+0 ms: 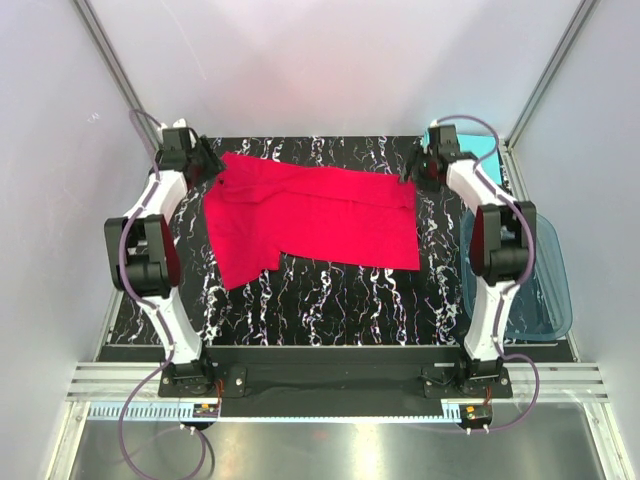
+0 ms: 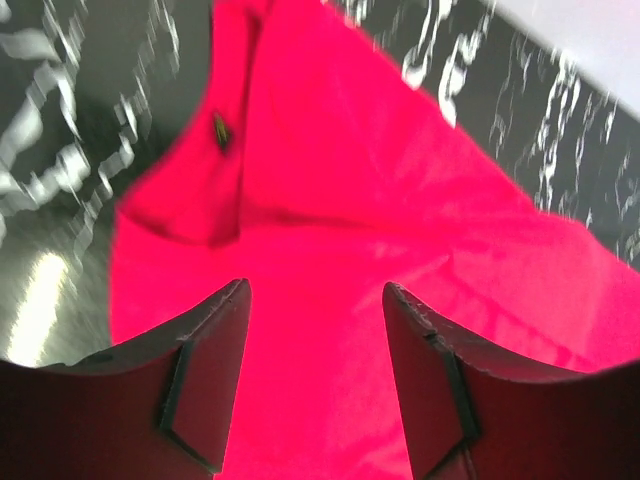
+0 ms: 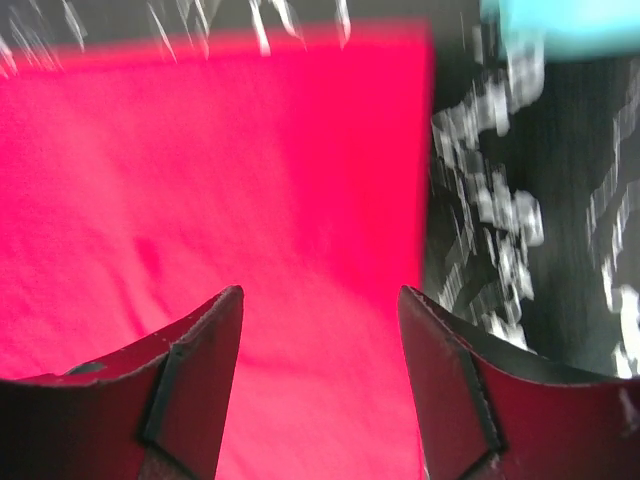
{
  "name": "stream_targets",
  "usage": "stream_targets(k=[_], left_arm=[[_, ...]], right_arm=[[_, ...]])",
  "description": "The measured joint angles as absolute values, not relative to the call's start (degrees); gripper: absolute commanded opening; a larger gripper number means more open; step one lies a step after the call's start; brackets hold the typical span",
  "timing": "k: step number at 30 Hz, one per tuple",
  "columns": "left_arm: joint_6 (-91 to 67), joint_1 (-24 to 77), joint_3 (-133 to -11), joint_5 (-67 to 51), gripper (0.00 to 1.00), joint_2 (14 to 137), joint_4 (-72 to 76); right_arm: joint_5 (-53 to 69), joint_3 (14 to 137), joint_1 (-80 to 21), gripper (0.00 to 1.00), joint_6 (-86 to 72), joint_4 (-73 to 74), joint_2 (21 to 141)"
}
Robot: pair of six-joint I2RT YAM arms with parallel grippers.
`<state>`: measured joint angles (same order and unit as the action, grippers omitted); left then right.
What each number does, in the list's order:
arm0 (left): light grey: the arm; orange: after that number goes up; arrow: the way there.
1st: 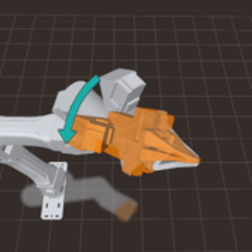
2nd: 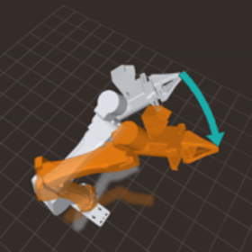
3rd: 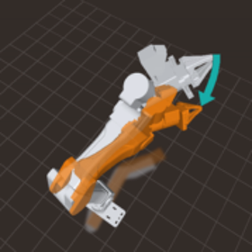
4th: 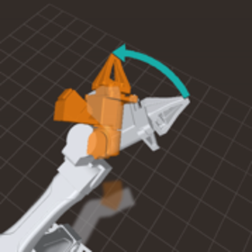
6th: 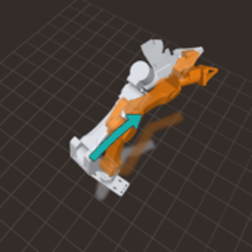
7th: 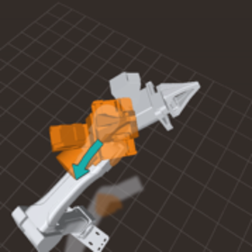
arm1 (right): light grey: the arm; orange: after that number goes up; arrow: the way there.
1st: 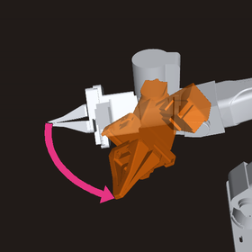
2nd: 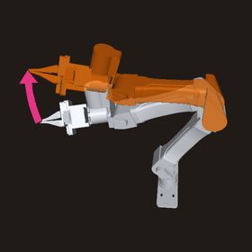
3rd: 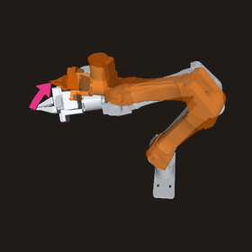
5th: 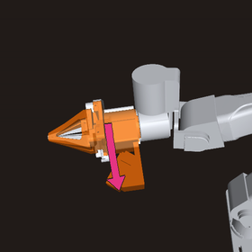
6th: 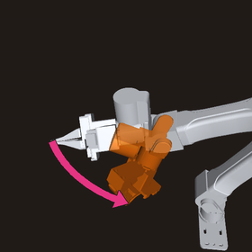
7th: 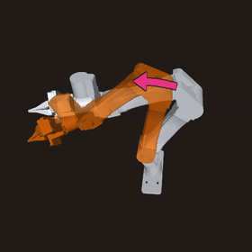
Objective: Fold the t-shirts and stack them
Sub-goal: Fold the tshirt
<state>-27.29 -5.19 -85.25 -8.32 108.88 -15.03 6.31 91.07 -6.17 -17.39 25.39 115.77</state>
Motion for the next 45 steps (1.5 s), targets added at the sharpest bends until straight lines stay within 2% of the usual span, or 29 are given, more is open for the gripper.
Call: stream_targets(k=[4,7,10,19,27,34,36,37,38,39,41,42,43,45], left_arm=[[-25.15,-5.34,-93.56,-6.66,0.57,114.8,-12.47],[-23.66,-5.34,-97.93,-5.15,0.62,120.46,-8.4],[-21.76,-5.34,-101.12,-3.31,0.64,125.91,-6.94],[-19.94,-5.65,-107.68,-3.27,0.62,135.98,-7.05],[-23.14,-5.76,-119.11,-4.69,0.57,141.97,-12.1],[-26.61,-6.35,-127.33,-8.88,0.43,147.65,-18.2],[-27.4,-6.5,-127.35,-9.93,0.36,148.31,-19.03],[-27.88,-6.61,-127.46,-10.74,0.29,148.66,-19.03],[-28.21,-6.7,-128.01,-11.31,0.09,148.97,-19.38],[-29.02,-6.85,-128.53,-11.7,0.03,149.23,-19.88],[-29.74,-7.11,-128.35,-12.12,0.0,149.42,-19.99],[-30.2,-7.25,-127.83,-12.25,0.0,149.42,-19.49],[-30.79,-7.51,-126.8,-12.43,0.0,149.03,-18.31],[-32.16,-8.1,-123.0,-12.49,0.0,147.37,-15.46]], right_arm=[[5.5,102.89,-6.04,0.65,-20.12,25.34,123.5],[5.34,106.34,-5.96,0.66,-21.08,25.61,126.93],[5.19,109.34,-5.96,0.67,-21.52,26.68,130.58],[3.51,111.0,-5.96,0.69,-21.37,28.93,135.31],[2.35,114.06,-5.93,0.66,-20.51,30.24,136.88],[1.83,116.66,-5.93,0.63,-20.51,31.55,138.61],[1.15,116.88,-5.93,0.61,-20.56,31.64,138.74],[0.95,116.88,-5.96,0.59,-20.58,31.68,138.76],[0.86,116.9,-5.96,0.57,-20.58,31.77,138.8],[0.69,116.9,-5.93,0.54,-20.62,31.81,138.82],[0.45,117.05,-5.93,0.48,-20.67,32.03,138.93],[0.25,117.27,-5.93,0.42,-20.71,32.23,139.13],[-0.01,117.78,-5.93,0.3,-20.75,32.47,139.44],[-0.43,118.78,-5.93,0.19,-20.93,32.71,140.31]])
